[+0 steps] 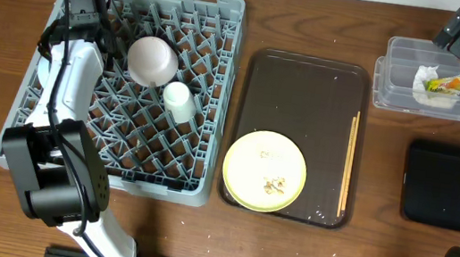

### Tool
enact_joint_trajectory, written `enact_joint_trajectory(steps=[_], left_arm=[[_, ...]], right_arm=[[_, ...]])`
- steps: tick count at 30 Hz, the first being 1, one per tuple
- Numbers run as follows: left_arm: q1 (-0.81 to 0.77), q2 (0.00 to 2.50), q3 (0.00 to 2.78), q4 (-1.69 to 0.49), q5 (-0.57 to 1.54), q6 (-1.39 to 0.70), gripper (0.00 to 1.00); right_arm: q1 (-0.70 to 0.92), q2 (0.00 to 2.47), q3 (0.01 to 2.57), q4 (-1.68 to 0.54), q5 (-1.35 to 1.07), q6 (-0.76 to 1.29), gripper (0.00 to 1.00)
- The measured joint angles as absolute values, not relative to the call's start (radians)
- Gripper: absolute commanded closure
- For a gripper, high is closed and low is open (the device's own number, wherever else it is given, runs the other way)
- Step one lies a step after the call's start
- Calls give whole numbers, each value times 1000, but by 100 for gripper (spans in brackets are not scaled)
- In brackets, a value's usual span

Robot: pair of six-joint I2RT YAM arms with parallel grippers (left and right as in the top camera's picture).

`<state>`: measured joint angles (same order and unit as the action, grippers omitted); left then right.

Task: Sort waste into correct bins and load items into the dishwasher
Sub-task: 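Lower the light-blue bowl into the rack's left edge, then release the light-blue bowl in the rack and raise the left gripper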

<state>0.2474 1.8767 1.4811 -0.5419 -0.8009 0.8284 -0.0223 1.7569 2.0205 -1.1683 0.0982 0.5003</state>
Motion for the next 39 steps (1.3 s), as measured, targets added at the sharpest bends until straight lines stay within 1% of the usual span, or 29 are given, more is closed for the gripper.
enact_joint_trajectory(steps=[3, 4, 18, 22, 30, 34, 39], left_arm=[[244, 1877, 1481, -542, -804, 836, 83], [241, 1877, 1481, -542, -807, 836, 78], [166, 1877, 1481, -577, -822, 839, 76], [162, 1877, 1481, -590, -831, 838, 70], [92, 1877, 1481, -631, -830, 836, 69], [49, 1877, 1481, -651, -830, 801, 65], [41, 1877, 1481, -682, -830, 764, 63]], right_arm=[[-22, 1757, 2020, -1168, 98, 500, 1], [-22, 1757, 2020, -1168, 98, 500, 1], [-22, 1757, 2020, -1168, 98, 500, 1], [-22, 1757, 2020, -1168, 98, 500, 1], [-22, 1757, 2020, -1168, 98, 500, 1], [-22, 1757, 2020, -1168, 98, 500, 1], [-22, 1757, 2020, -1168, 98, 500, 1]])
